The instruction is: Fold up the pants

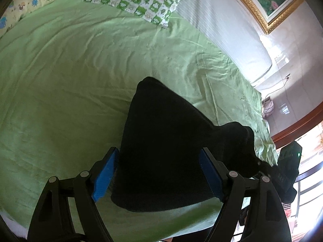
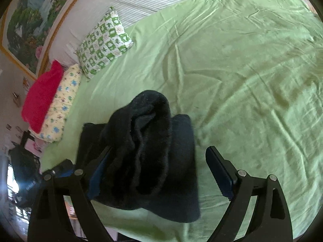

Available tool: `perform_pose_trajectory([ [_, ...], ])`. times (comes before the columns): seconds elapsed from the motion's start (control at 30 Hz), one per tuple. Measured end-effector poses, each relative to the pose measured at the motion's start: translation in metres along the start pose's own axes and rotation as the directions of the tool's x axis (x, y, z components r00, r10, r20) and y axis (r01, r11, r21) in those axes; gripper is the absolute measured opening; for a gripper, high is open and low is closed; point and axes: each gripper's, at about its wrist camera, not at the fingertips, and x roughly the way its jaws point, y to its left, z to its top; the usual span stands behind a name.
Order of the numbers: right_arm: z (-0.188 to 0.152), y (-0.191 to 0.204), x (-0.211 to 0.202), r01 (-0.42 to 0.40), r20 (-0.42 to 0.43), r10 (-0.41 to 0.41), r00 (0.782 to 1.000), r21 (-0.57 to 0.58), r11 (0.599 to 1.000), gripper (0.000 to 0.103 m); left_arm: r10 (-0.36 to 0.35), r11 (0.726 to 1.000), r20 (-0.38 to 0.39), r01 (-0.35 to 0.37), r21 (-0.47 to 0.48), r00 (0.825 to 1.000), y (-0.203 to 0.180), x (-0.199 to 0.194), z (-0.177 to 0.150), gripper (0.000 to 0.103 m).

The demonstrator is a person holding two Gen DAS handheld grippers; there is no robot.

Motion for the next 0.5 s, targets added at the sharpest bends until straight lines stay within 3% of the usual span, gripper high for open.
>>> perform_pose_trajectory([
  [0.07,-0.005,-0.004,0.000,-0.010,-0.010,0.010,1.000,-0.016,1.000,0.090,0.003,1.000,-0.018,-0.003,-0.009,1.000,0.003,0.006,0.001,0.081],
  [0.2,-0.015,-0.015,0.001,-0.071,-0.035,0.071,0.997,-0.015,0.997,0.073,0.006,1.000,-0.040,-0.007,-0.018,0.999,0.007,0.016,0.001,0.081],
  [0.5,-0.019,-0.021,0.004,-0.144,-0.041,0.144,0.989,-0.001,0.990,0.066,0.027,1.000,-0.053,-0.027,-0.001,0.998,0.007,0.035,0.007,0.081],
])
